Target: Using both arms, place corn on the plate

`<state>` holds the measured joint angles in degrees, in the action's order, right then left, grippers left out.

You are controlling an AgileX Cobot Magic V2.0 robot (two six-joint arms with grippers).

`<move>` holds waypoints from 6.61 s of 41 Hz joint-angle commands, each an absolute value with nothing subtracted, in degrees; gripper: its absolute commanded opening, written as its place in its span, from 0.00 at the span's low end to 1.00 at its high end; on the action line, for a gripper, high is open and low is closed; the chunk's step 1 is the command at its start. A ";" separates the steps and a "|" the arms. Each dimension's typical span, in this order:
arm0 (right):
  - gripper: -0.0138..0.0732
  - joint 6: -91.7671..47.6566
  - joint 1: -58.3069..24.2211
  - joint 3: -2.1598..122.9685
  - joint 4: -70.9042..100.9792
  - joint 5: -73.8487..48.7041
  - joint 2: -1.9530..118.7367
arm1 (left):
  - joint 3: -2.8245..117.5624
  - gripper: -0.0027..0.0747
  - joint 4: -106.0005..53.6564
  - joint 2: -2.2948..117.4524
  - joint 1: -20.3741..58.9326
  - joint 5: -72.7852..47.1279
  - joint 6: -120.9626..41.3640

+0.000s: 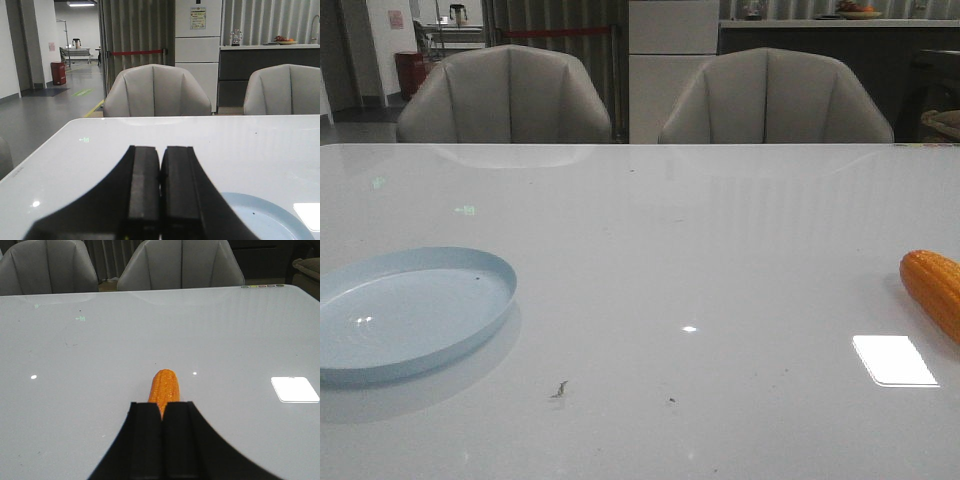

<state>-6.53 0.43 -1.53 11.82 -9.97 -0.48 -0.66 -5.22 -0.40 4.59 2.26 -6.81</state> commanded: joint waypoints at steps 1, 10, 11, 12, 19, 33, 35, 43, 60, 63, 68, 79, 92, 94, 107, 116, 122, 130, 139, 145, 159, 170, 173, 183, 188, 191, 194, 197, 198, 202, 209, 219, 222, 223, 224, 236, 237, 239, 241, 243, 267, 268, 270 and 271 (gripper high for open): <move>0.18 -6.63 0.78 -0.34 11.94 -4.74 -1.98 | -2.72 0.16 -5.19 -1.29 4.45 6.47 -6.14; 0.18 -6.63 0.78 -0.34 11.94 -4.74 -1.98 | -2.72 0.16 -5.19 -1.29 4.45 5.27 -6.14; 0.18 -6.63 0.78 -0.34 11.94 -4.74 -1.98 | -2.72 0.16 -5.19 -1.29 4.45 5.16 -6.14; 0.18 -6.63 0.78 -0.34 11.94 -4.74 -1.98 | -2.72 0.16 -5.19 -1.29 4.45 5.17 -6.14; 0.18 -6.63 0.78 -0.34 11.94 -4.74 -1.98 | -2.72 0.16 -5.19 -1.29 4.45 5.17 -6.14; 0.18 -6.63 0.78 -0.34 11.94 -4.74 -1.98 | -2.72 0.16 -5.19 -1.29 4.45 5.17 -6.14; 0.18 -6.63 0.80 -0.34 11.88 -4.74 -1.98 | -2.72 0.16 -5.19 -1.29 4.45 5.17 -6.14; 0.18 -6.63 0.80 -0.34 11.88 -4.61 -1.98 | -2.72 0.16 -5.19 -1.29 4.45 5.17 -6.14; 0.18 -6.63 0.85 -0.34 11.60 -4.21 -1.98 | -2.72 0.16 -5.19 -1.29 4.45 5.95 -6.14; 0.18 -6.58 0.85 -0.34 12.11 -3.16 -1.98 | -2.72 0.16 -5.19 -1.29 4.45 8.56 -6.14; 0.18 -6.58 0.85 -0.34 16.94 -1.09 -1.98 | -2.34 0.16 -5.19 -1.29 4.45 15.09 -6.14; 0.18 -6.58 0.85 13.67 17.81 -2.78 -1.45 | 7.91 0.16 -5.11 -1.29 4.45 12.53 -6.14; 0.18 -6.63 0.85 35.13 10.83 -9.58 18.26 | 24.35 0.16 -4.97 10.54 4.45 3.30 -6.14; 0.18 -6.63 0.85 37.20 10.83 -9.52 22.24 | 27.12 0.16 -4.97 14.23 4.45 2.52 -6.14; 0.18 -6.63 0.85 37.69 10.83 -15.33 42.90 | 32.67 0.16 -5.16 37.53 4.45 3.03 -6.14; 0.18 -6.63 0.85 37.69 11.09 -20.88 52.51 | 32.67 0.16 -13.11 46.43 4.45 2.04 -6.12; 0.25 -6.63 0.85 37.69 11.09 -22.52 55.20 | 32.67 0.20 -13.87 50.59 4.45 -0.47 -6.12; 0.54 -6.63 0.85 37.69 11.09 -22.93 56.01 | 32.67 0.54 -13.74 55.42 4.57 -1.93 -6.12; 0.69 -6.63 0.85 37.76 11.09 -25.35 56.01 | 35.14 0.64 -13.74 58.55 4.57 -9.01 -6.12; 0.69 -6.63 0.85 37.76 11.09 -29.46 56.01 | 40.04 0.64 -13.64 63.75 4.57 -14.18 -6.12; 0.69 -6.63 0.85 37.76 11.09 -29.65 56.01 | 52.40 0.64 -8.85 82.05 4.43 -23.72 -6.12; 0.69 -6.63 0.85 37.76 11.09 -29.65 56.01 | 56.78 0.64 -7.53 93.27 2.14 -25.71 -6.12; 0.69 -6.63 0.85 37.76 11.09 -29.65 56.01 | 57.17 0.64 -7.53 95.20 2.10 -25.48 -6.12; 0.69 -6.63 0.85 37.76 11.09 -29.23 56.01 | 57.29 0.64 -7.64 99.05 2.31 -25.19 -6.12; 0.69 -6.63 0.85 37.76 11.09 -28.48 56.01 | 57.29 0.62 -7.75 99.95 2.31 -24.34 -6.12; 0.69 -6.63 0.85 37.76 11.09 -27.81 56.01 | 57.29 0.58 -7.86 100.64 2.31 -23.97 -6.12; 0.69 -6.63 0.85 37.76 11.09 -27.40 56.01 | 57.29 0.53 -8.00 101.47 2.31 -23.89 -6.12; 0.69 -6.63 0.85 37.76 11.09 -27.35 56.01 | 57.29 0.46 -8.10 102.32 2.31 -23.89 -6.12; 0.69 -6.63 0.85 37.76 11.09 -27.35 56.01 | 57.29 0.44 -8.10 102.59 2.31 -24.07 -6.12; 0.69 -6.63 0.85 37.76 11.09 -27.35 56.01 | 57.29 0.31 -8.24 102.82 2.31 -24.32 -6.12; 0.69 -6.63 0.85 37.76 11.09 -27.35 56.01 | 57.44 0.17 -10.11 102.61 2.31 -24.32 -6.12; 0.69 -6.63 0.85 37.76 11.09 -27.35 56.01 | 62.27 0.17 -15.57 102.52 2.31 -30.19 -6.12; 0.69 -6.63 0.85 37.76 11.09 -27.35 56.01 | 64.99 0.17 -18.49 102.52 2.31 -32.57 -6.12; 0.69 -6.63 0.85 37.76 11.09 -27.35 56.01 | 65.90 0.17 -19.43 102.52 2.31 -33.36 -6.12; 0.69 -6.63 0.85 37.76 11.09 -27.35 56.01 | 66.83 0.17 -20.44 102.52 2.31 -34.10 -6.12; 0.69 -6.63 0.85 37.76 11.09 -27.35 56.01 | 79.23 0.17 -31.14 102.52 2.95 -41.72 -6.12; 0.69 -6.63 0.85 37.76 11.09 -27.35 56.01 | 79.79 0.17 -31.57 102.52 3.29 -42.02 -6.12; 0.69 -6.63 0.85 37.76 11.09 -27.35 56.01 | 81.56 0.17 -32.24 102.52 3.99 -42.57 -6.12; 0.69 -6.63 0.85 37.76 11.09 -27.35 56.01 | 83.00 0.17 -32.27 102.52 5.11 -42.82 -6.12; 0.69 -6.63 0.85 37.76 11.09 -27.35 56.01 | 84.00 0.17 -32.27 102.52 6.50 -42.80 -6.12; 0.69 -6.63 0.85 37.76 11.09 -27.40 56.01 | 85.27 0.17 -32.15 107.20 24.01 -41.63 -6.12; 0.69 -6.63 0.85 37.76 11.09 -27.40 56.01 | 85.27 0.17 -32.02 107.51 24.07 -41.63 -6.12; 0.69 -6.63 0.85 37.76 11.09 -27.40 56.01 | 85.27 0.17 -31.86 108.63 24.51 -41.63 -6.12; 0.69 -6.63 0.85 37.76 11.09 -27.40 56.01 | 85.27 0.17 -31.72 109.07 24.57 -42.14 -6.12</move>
